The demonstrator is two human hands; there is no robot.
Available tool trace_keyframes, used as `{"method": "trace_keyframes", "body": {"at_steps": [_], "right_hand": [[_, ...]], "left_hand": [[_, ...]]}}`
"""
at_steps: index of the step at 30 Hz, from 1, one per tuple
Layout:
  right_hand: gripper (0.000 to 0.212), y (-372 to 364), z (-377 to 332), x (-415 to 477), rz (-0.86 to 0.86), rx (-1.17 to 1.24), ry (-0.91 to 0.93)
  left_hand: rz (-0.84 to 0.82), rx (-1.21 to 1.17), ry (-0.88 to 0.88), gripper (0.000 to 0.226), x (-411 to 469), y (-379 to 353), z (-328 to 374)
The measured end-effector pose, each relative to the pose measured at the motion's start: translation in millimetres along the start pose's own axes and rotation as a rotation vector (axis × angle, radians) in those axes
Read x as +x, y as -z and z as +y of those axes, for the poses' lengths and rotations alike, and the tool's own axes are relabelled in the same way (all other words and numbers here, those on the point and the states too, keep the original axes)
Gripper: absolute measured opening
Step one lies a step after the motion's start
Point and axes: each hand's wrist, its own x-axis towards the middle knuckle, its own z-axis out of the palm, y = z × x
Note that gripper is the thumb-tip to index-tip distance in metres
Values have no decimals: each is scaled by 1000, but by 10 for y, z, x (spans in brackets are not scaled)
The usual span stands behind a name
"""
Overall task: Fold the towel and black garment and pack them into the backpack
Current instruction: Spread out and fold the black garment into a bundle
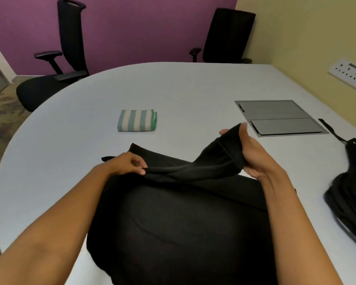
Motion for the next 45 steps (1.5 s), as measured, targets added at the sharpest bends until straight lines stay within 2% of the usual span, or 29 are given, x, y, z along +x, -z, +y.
{"method": "trace_keyframes", "body": {"at_steps": [1, 4, 6, 8, 10, 12, 15, 16, 17, 19, 22, 24, 25, 27, 29, 33, 35, 38, 40, 43, 45], "right_hand": [[74, 70, 88, -53, -40, -55, -24], [72, 208, 339, -199, -126, -120, -145], [75, 265, 471, -290, -138, -203, -226], [67, 323, 619, -374, -143, -309, -319], [41, 428, 829, -409, -130, -439, -451], [18, 589, 1060, -423, -65, -686, -631], [32, 749, 1314, -474, 7, -980, -950], [36, 758, 1357, -489, 19, -1075, -957], [36, 748, 1387, -480, 37, -1173, -876], [27, 631, 1420, -444, 66, -1244, -558], [19, 278, 1469, -396, 37, -1067, -183], [15, 20, 1509, -375, -47, -1017, -98], [16, -104, 1528, -363, -100, -1001, -105], [32, -284, 1587, -336, -195, -1005, -165], [40, -350, 1664, -297, -234, -1070, -212], [9, -305, 1699, -278, -223, -1046, -192], [12, -283, 1632, -293, -202, -922, -234], [13, -266, 1501, -304, -255, -844, -364], [27, -207, 1434, -284, -352, -863, -498], [64, -120, 1292, -281, -508, -986, -781], [78, -97, 1201, -301, -565, -1086, -954]], "left_hand": [[-64, 54, 17, 16, -67, -17, 9], [-308, 207, 110, 23, -244, -176, 14], [-394, 254, 149, 30, -323, -321, 22], [-362, 271, 156, 35, -367, -434, 34], [-289, 360, 148, 40, -378, -496, 43], [-224, 489, 122, 42, -377, -530, 51], [-189, 504, 87, 36, -347, -535, 47], [-186, 474, 84, 33, -336, -529, 44], [-174, 439, 76, 28, -319, -528, 41], [-106, 386, 42, 16, -286, -537, 29], [45, 380, -8, 14, -247, -543, 6], [-10, 396, -19, 24, -237, -526, -17], [-86, 416, -15, 31, -241, -512, -21], [-223, 440, 15, 40, -240, -486, -25], [-257, 415, 25, 35, -210, -480, -37], [-204, 271, -30, 18, -174, -480, -21], [-219, 219, -57, 13, -147, -446, 30], [-290, 232, -28, 34, -89, -389, 158], [-359, 282, 47, 43, -64, -371, 218], [-510, 430, 217, 70, -43, -367, 290], [-589, 531, 256, 79, -2, -373, 321]]}}
